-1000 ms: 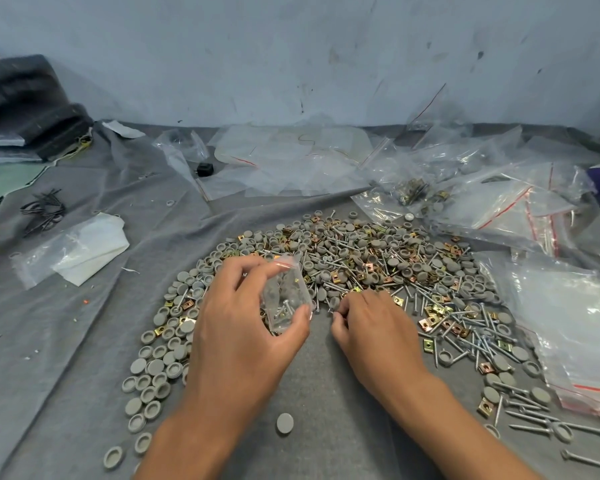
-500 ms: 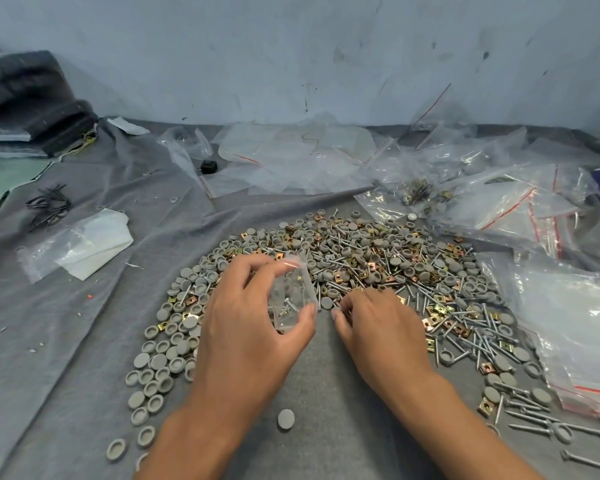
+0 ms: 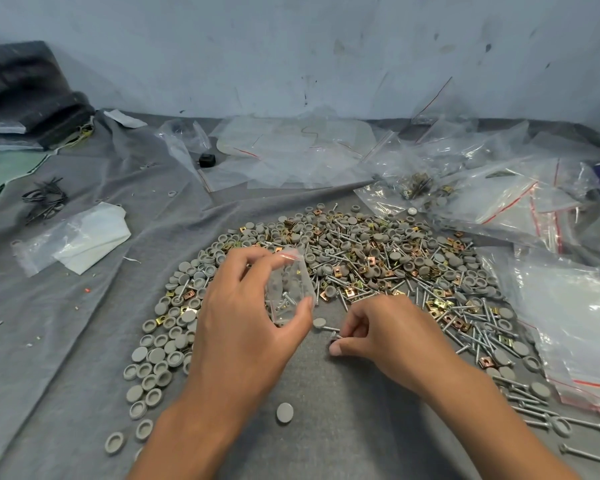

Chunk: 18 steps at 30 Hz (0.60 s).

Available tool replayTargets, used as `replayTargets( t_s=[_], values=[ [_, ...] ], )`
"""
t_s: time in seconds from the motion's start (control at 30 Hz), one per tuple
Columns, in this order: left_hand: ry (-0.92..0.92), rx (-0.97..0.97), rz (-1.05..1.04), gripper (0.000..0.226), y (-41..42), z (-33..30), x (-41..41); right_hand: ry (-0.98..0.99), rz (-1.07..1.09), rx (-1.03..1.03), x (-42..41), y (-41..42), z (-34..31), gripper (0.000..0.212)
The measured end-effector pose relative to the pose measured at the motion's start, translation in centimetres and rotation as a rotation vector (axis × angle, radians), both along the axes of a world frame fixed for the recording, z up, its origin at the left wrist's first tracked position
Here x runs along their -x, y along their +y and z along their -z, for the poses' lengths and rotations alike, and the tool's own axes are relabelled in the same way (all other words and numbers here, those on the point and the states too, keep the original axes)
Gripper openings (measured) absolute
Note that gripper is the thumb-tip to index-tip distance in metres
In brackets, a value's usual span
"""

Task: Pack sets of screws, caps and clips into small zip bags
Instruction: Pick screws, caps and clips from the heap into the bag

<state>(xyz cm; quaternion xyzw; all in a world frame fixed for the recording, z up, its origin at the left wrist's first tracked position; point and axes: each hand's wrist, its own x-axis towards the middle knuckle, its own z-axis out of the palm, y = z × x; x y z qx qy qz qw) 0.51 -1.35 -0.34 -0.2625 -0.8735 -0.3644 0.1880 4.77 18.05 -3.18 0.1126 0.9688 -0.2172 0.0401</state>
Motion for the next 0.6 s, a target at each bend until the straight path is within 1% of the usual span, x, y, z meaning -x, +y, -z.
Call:
replayTargets(
  t_s=[0.07, 0.17, 0.23, 0.3, 0.33, 0.37, 0.47, 0.6],
  values=[
    [-0.001, 0.0, -0.002, 0.046, 0.0, 0.0, 0.0, -0.014, 0.01, 0.033, 0.0, 0.3, -0.2, 0.031],
    [0.001, -0.003, -0.001, 0.046, 0.0, -0.1, -0.1, 0.022, 0.022, 0.057, 0.0, 0.7, -0.5, 0.034],
    [-0.003, -0.007, 0.001, 0.046, 0.0, -0.1, -0.1, 0.029, 0.016, 0.131, 0.1, 0.9, -0.6, 0.036],
    [-0.006, -0.011, 0.0, 0.046, 0.0, -0.1, -0.1, 0.013, 0.003, 0.225, 0.3, 1.0, -0.6, 0.034],
    [-0.006, -0.012, 0.0, 0.046, 0.0, -0.1, -0.1, 0.02, 0.004, 0.237, 0.4, 1.1, -0.5, 0.032],
    [-0.005, -0.011, 0.002, 0.046, 0.0, -0.1, -0.1, 0.043, 0.013, 0.207, 0.5, 1.1, -0.3, 0.029],
    [-0.004, -0.018, 0.002, 0.046, 0.0, -0.1, -0.1, 0.147, 0.028, -0.009, 0.7, 0.7, 0.3, 0.018],
    [-0.002, -0.029, 0.001, 0.046, 0.0, -0.1, 0.0, 0.159, -0.084, -0.066, 0.4, -0.5, 0.7, 0.019]
  ],
)
